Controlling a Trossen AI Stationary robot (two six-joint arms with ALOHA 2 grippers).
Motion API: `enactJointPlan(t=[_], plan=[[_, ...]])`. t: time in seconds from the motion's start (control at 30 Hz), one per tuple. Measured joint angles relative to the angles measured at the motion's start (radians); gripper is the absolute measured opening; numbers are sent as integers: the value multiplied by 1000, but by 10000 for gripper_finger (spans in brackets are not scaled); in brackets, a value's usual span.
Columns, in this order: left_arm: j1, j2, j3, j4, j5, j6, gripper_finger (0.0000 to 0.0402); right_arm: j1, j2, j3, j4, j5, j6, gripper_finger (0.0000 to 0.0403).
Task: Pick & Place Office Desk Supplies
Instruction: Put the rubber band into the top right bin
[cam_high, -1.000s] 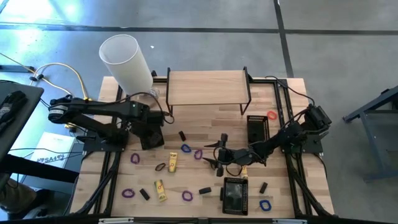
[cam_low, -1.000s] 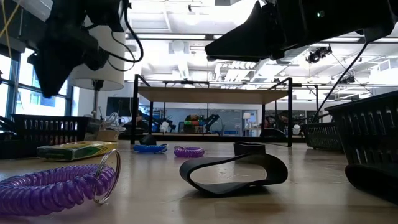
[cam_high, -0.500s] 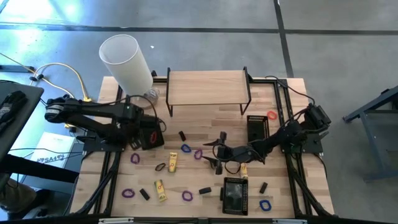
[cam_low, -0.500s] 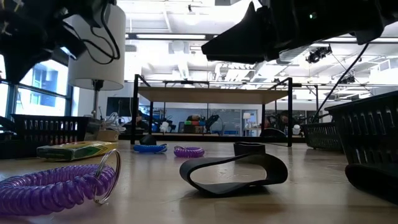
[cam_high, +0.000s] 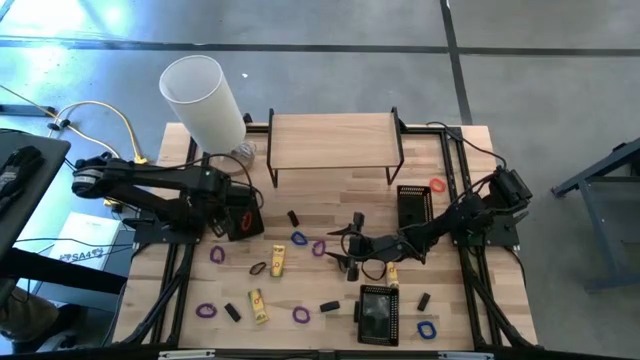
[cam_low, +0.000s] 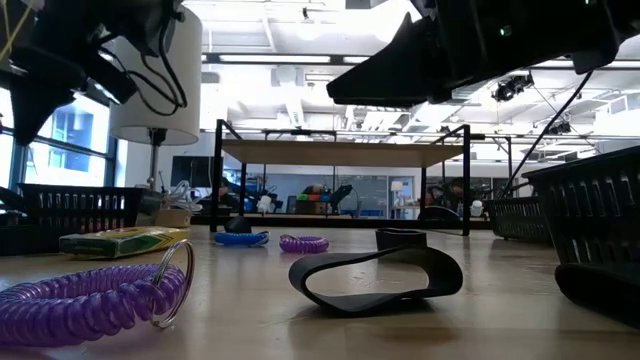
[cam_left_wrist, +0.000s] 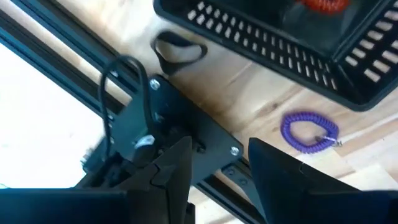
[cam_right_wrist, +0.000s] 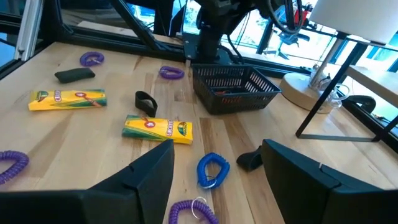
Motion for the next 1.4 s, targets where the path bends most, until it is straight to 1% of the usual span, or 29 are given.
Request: enactJointPlan(t=[0.17, 0.23, 0.4, 0.53, 0.6, 0.7, 0.8, 0.87, 1.07, 1.2, 1.27, 1.33, 1.4], plan=[[18, 0, -31, 12, 7, -48, 149, 0, 0, 0, -2, -1, 0, 231], [-7, 0, -35, 11, 53, -54, 149, 0, 0, 0, -6, -1, 0, 231], [-147, -9, -36, 31, 230, -61, 149, 2, 0, 0, -19, -7, 24, 231], [-287, -13, -36, 117, 271, -198, 149, -7, 0, 0, -14, -26, 24, 231], [-362, -13, -36, 193, 259, -284, 149, -14, 0, 0, -2, -30, 26, 231], [-464, -13, -36, 318, 204, -371, 149, -15, 0, 0, 16, -32, 26, 231], [-553, -13, -36, 428, 164, -409, 149, -14, 0, 0, 38, -34, 26, 231], [-608, -9, -36, 480, 128, -405, 149, -13, 0, 0, 39, -35, 27, 231], [-750, 23, -36, 544, 6, -294, 149, -13, 0, 0, 39, -34, 48, 231], [-825, 75, -36, 664, -2, -134, 149, -11, 0, 0, 39, -35, 45, 231], [-863, 109, -36, 743, -5, -57, 149, -11, 0, 0, 39, -55, 45, 231], [-893, 152, -35, 834, -11, -17, 149, -11, 0, 0, 38, -73, 45, 231], [-916, 195, -35, 905, -10, -13, 149, -10, 0, 0, 38, -89, 45, 231]])
